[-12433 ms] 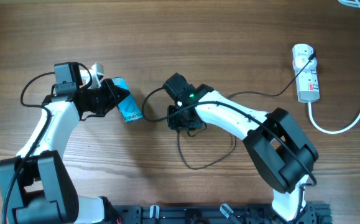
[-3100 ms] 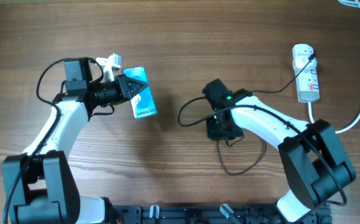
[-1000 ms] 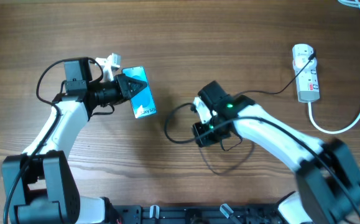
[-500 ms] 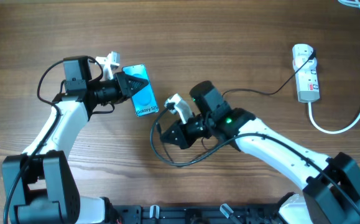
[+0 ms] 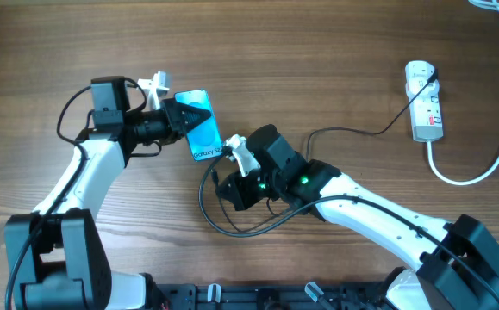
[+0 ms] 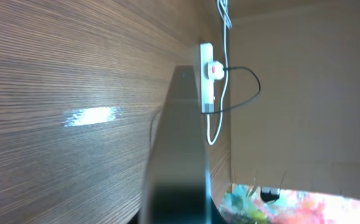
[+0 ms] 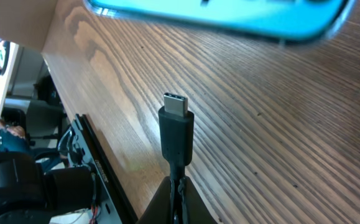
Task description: Plug charger to phone and switch on socket
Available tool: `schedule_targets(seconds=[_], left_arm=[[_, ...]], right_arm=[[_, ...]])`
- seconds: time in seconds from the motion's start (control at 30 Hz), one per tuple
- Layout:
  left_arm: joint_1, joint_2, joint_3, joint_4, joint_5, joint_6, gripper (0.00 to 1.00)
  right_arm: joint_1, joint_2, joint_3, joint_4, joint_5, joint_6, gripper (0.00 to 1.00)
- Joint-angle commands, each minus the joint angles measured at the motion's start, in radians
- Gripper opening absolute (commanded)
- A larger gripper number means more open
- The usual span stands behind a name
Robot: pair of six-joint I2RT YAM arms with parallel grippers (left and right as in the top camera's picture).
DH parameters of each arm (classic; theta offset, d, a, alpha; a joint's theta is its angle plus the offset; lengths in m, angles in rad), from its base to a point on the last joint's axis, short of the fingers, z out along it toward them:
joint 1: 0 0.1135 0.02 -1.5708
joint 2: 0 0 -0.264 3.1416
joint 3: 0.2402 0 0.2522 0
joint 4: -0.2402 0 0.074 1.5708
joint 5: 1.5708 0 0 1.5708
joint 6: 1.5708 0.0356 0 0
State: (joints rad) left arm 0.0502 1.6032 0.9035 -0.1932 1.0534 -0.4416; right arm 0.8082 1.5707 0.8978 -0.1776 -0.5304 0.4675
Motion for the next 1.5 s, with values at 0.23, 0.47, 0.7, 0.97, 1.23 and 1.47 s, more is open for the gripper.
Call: schedule_targets(seconds=[0.23,0.47,0.7,0.97,1.23,1.47], left_arm=[[-0.016,0.0,-0.001,-0.005,0.106,0.158,0.04],[-0.016,0.0,-0.001,-0.005,0.106,0.157,0.04],[-0.016,0.0,-0.001,-0.005,0.106,0.142,0.04],[-0.016,0.0,-0.001,0.002,0.11,0.082,0.04],[-0.016,0.0,-0.001,0.003,0.125,0.082,0.04],[-0.016,0.0,-0.001,0.004,0.128,0.084,0.04]], right_arm=[[0.002,0.01,-0.008,0.013,0.027,0.006,0.04],[0.002,0.01,-0.008,0.063,0.03,0.015,0.04],[0.002,0.01,-0.008,0.06,0.038,0.015,0.04],[0.002,0.01,-0.008,0.06,0.053,0.022,0.04],[0.002,0.01,-0.008,0.059,0.064,0.033,0.04],[0.002,0.01,-0.008,0.06,0.007,0.03,0.04]])
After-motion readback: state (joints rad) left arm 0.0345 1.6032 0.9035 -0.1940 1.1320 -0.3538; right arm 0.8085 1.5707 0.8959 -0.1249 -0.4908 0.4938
